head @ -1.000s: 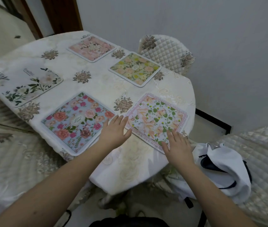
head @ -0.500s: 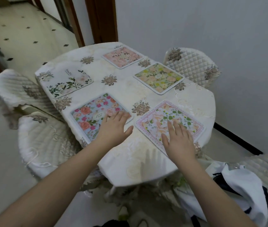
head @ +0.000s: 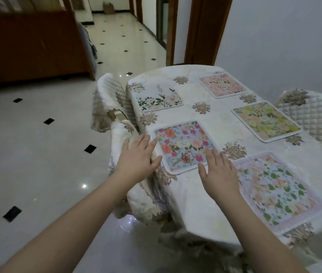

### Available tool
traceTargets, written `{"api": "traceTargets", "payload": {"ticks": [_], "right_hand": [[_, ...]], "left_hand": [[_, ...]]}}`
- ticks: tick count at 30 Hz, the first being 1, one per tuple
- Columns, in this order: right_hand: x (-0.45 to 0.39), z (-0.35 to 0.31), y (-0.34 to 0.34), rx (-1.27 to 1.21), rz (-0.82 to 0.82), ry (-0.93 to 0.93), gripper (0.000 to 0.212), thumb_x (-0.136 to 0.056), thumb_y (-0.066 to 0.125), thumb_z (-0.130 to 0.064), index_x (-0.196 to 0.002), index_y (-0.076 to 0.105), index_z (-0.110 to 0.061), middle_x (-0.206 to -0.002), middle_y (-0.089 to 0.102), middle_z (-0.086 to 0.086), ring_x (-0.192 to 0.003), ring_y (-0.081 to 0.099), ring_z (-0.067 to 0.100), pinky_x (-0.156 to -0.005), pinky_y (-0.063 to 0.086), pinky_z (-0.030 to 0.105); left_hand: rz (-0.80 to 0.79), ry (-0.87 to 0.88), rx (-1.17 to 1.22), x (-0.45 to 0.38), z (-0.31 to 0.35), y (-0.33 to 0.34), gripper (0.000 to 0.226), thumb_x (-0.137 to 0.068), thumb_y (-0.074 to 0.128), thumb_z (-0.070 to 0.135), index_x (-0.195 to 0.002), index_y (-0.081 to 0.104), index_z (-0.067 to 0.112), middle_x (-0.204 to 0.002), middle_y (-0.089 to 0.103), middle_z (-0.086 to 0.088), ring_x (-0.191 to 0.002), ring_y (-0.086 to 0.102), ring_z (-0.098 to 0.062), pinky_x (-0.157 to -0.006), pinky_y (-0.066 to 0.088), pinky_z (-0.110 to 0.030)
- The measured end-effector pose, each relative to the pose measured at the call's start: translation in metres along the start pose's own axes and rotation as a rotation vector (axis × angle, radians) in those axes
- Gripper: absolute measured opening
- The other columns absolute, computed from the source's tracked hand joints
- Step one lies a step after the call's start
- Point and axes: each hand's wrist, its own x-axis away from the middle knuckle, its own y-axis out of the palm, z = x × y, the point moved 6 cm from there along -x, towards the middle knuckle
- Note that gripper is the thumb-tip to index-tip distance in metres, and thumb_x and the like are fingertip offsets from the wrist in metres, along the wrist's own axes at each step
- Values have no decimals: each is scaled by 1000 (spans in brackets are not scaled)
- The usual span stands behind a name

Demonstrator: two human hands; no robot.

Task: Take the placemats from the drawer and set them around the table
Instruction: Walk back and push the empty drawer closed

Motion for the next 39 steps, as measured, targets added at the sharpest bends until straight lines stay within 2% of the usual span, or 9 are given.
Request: {"api": "traceTargets", "payload": {"ticks": [3, 7, 12, 15, 19, 22, 25, 31, 39], "right_hand": [[-15, -63, 1, 1, 35, -66, 60, -101, 27, -48, -155, 16, -23, -161, 22, 5, -148, 17, 26, -119, 14, 43], [-27, -144, 6, -8, 35, -116, 61, -101, 24, -49, -156, 17, -22, -162, 19, 4, -149, 15, 25, -119, 12, 44], [-32, -259, 17, 1, 81, -258, 61, -99, 23, -48, -153, 26, -19, -158, 30, 8, -146, 24, 30, -118, 18, 47], [-30, -319, 22, -8, 108, -350, 64, -96, 25, -48, -149, 37, -15, -150, 43, 12, -139, 36, 34, -112, 28, 50], [-27, -389, 29, -17, 103, -461, 68, -91, 21, -51, -147, 40, -17, -149, 45, 10, -138, 38, 31, -111, 30, 49], [-25, -433, 34, -10, 89, -536, 72, -90, 14, -53, -150, 36, -20, -153, 39, 8, -142, 32, 28, -113, 26, 46], [-28, -472, 39, -11, 93, -619, 70, -91, 16, -52, -149, 39, -19, -151, 42, 9, -140, 36, 30, -113, 25, 45], [-53, -543, 54, -47, 78, -740, 66, -93, 21, -50, -146, 43, -17, -147, 47, 10, -136, 42, 33, -110, 32, 45], [-121, -620, 77, -63, 35, -885, 62, -91, 30, -45, -139, 52, -13, -139, 55, 14, -128, 51, 35, -102, 42, 48]], "left_hand": [[15, -82, -15, 19, -62, -9, 75, -92, 10, 66, -157, 15, 28, -165, 13, 2, -152, 5, -17, -121, 4, -52], [2, -168, -38, 47, -144, -21, 70, -98, 16, 62, -158, 8, 27, -166, 9, 1, -152, 3, -17, -121, 2, -51], [38, -322, -48, 85, -256, -29, 83, -85, -1, 66, -157, 12, 28, -165, 15, 2, -152, 6, -17, -120, 2, -50], [37, -373, -31, 106, -297, -28, 76, -90, 4, 66, -157, 12, 31, -165, 13, 2, -152, 4, -17, -121, 2, -50], [51, -456, -23, 136, -348, -33, 91, -76, -11, 66, -157, 12, 31, -165, 12, 3, -152, 3, -16, -121, 3, -49], [65, -540, -29, 156, -385, -37, 79, -88, 0, 66, -157, 11, 29, -165, 12, 2, -152, 3, -17, -121, 3, -48], [62, -620, -17, 171, -414, -38, 67, -99, 18, 60, -157, 9, 28, -166, 9, 2, -152, 1, -16, -122, 1, -47], [41, -766, -8, 176, -470, -38, 67, -99, 19, 61, -157, 9, 29, -166, 7, 2, -152, 1, -16, -121, 4, -49], [41, -875, -65, 133, -550, -54, 68, -98, 19, 63, -157, 11, 31, -166, 11, 2, -152, 5, -16, -120, 6, -51]]}}
